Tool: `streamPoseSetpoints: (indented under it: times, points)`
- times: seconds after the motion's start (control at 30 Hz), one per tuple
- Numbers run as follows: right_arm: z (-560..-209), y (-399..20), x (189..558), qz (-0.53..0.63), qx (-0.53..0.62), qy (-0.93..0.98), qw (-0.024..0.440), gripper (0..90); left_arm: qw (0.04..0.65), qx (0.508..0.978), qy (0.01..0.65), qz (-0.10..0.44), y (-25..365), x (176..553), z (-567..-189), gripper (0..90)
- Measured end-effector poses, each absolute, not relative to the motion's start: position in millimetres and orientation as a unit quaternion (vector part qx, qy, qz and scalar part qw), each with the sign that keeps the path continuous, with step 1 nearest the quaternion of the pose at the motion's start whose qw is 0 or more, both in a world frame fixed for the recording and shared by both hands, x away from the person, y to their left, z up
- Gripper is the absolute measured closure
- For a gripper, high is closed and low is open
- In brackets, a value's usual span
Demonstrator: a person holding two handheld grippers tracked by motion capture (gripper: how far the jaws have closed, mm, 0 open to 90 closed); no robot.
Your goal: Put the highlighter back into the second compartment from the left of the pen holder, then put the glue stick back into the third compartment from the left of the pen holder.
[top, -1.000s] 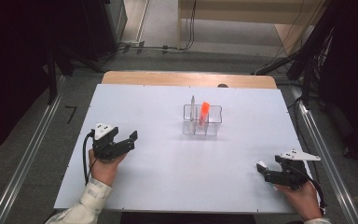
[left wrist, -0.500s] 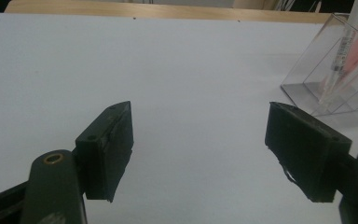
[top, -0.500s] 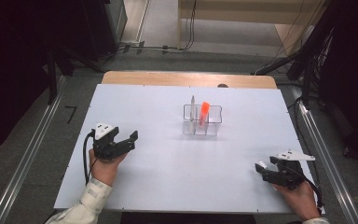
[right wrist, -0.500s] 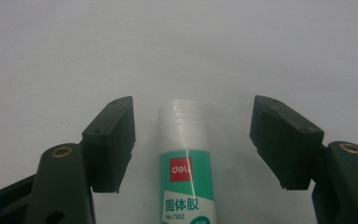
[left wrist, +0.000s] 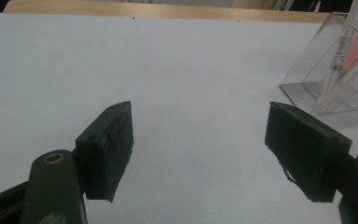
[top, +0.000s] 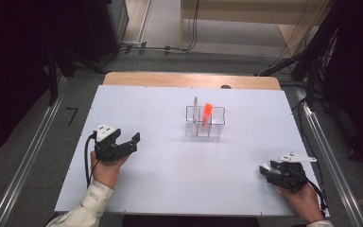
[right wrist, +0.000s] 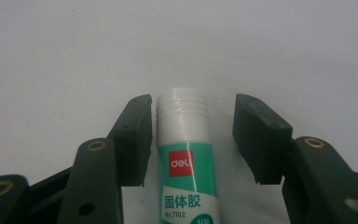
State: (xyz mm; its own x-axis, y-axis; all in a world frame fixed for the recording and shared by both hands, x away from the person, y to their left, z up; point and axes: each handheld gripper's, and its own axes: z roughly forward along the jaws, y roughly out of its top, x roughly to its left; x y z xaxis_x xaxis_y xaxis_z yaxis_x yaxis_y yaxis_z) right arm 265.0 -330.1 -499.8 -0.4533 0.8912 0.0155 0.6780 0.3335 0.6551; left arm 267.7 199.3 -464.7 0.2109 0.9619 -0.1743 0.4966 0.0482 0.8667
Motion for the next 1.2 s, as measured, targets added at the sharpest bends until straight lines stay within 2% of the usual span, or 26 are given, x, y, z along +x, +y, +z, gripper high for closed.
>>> streamPoseSetpoints:
  times: [0.43, 0.67, 1.2]
  points:
    - [-500.8, -330.7, 264.1, 0.298, 0.496, 0.796, 0.177, 50.7, 0.445, 0.638, 0.571, 0.263, 198.5, 266.8, -464.0, 23.8]
    - [-500.6, -330.3, 263.3, 0.296, 0.498, 0.795, 0.181, 61.2, 0.446, 0.639, 0.57, 0.26, 198.7, 268.5, -464.6, 23.9]
    - [-498.3, -328.5, 265.3, 0.283, 0.499, 0.799, 0.178, 62.9, 0.446, 0.639, 0.57, 0.261, 198.9, 268.1, -464.5, 23.9]
